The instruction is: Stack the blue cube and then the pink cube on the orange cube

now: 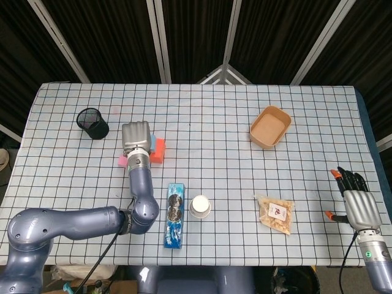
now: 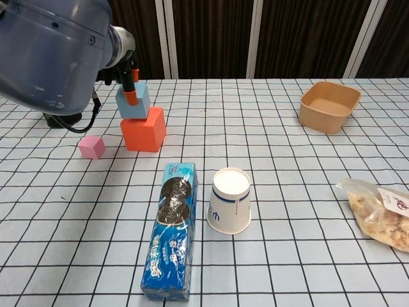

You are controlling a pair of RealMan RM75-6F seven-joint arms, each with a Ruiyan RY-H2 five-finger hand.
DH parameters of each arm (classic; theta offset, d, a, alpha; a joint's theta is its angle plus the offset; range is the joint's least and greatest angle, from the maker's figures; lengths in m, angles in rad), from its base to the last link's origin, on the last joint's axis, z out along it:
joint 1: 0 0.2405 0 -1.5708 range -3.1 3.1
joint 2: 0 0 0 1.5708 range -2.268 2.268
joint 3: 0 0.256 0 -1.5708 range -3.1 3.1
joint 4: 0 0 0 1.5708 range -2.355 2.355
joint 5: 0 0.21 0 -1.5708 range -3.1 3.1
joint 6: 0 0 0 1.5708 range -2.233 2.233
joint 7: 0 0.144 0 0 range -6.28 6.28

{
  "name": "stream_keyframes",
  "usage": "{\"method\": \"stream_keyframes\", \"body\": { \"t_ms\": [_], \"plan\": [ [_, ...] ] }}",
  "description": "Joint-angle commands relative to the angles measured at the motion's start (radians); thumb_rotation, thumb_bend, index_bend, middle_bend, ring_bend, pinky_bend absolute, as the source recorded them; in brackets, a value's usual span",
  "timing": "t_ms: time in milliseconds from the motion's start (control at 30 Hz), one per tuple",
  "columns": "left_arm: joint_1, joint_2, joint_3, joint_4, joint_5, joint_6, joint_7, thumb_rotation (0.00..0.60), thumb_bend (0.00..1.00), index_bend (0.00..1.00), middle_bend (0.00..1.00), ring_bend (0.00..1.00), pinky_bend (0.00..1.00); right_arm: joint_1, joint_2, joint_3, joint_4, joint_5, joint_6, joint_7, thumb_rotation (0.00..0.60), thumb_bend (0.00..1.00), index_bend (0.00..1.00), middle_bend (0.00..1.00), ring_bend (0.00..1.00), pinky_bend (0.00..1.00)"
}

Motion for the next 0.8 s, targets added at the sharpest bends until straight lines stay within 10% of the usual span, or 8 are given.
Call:
{"method": "stream_keyframes", "body": {
  "t_ms": [33, 800],
  "plan": [
    [-0.002, -0.005, -0.002, 0.003, 0.005, 0.002, 0.003, 0.600, 0.37, 0.50, 0.87, 0.70, 0.72, 0.000, -0.001, 0.000, 0.000, 0.001, 0.000, -0.001, 0.600, 0.09, 0.00, 0.04, 0.03, 0.04],
    [0.000, -0.050, -0.019, 0.057, 0.031, -0.021, 0.010, 0.600, 0.37, 0.50, 0.87, 0.70, 0.72, 0.000, 0.000, 0.002, 0.005, 0.003, 0.000, 0.005, 0.600, 0.09, 0.00, 0.04, 0.03, 0.04]
  ]
}}
